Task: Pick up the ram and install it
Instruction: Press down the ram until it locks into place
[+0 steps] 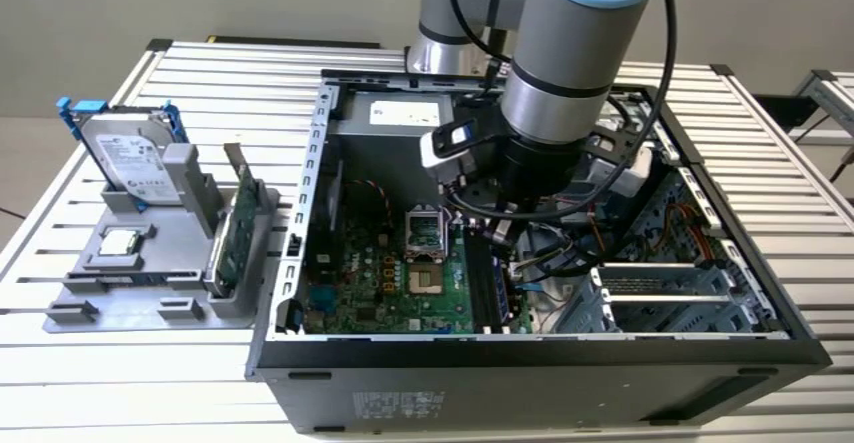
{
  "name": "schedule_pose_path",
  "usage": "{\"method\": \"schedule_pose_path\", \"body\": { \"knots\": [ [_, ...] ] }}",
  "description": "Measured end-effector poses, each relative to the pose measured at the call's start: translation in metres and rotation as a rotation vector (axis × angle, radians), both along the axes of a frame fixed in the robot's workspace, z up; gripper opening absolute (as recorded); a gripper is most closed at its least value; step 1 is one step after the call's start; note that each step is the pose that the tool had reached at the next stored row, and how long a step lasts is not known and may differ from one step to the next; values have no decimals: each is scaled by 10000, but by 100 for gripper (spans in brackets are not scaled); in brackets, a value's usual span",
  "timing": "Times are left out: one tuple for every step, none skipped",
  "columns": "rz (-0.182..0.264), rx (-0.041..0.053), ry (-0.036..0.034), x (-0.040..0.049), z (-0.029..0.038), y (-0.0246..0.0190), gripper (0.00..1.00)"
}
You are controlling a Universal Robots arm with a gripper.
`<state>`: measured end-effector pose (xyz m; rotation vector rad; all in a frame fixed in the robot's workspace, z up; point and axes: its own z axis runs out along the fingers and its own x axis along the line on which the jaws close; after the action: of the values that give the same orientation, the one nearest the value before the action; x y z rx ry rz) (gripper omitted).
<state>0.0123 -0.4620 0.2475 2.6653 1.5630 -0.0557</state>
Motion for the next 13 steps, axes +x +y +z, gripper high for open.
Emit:
{"method": "schedule_pose_path", "body": {
  "knots": [
    [115, 0, 1, -1, 0, 0, 0],
    [232, 1, 1, -1, 0, 0, 0],
    [345, 2, 2, -1, 0, 0, 0],
    [465, 1, 3, -1, -1, 0, 0],
    [585, 0, 5, -1, 0, 0, 0],
    [703, 0, 6, -1, 0, 0, 0],
    [828, 0, 8, -1, 0, 0, 0],
    [966, 0, 10, -1, 0, 0, 0],
    [1101, 1, 11, -1, 0, 0, 0],
    [1216, 2, 13, -1, 0, 0, 0],
    [1352, 0, 16, -1, 0, 0, 0],
    [1483, 0, 18, -1, 0, 0, 0],
    [1608, 0, 20, -1, 0, 0, 0]
  ]
}}
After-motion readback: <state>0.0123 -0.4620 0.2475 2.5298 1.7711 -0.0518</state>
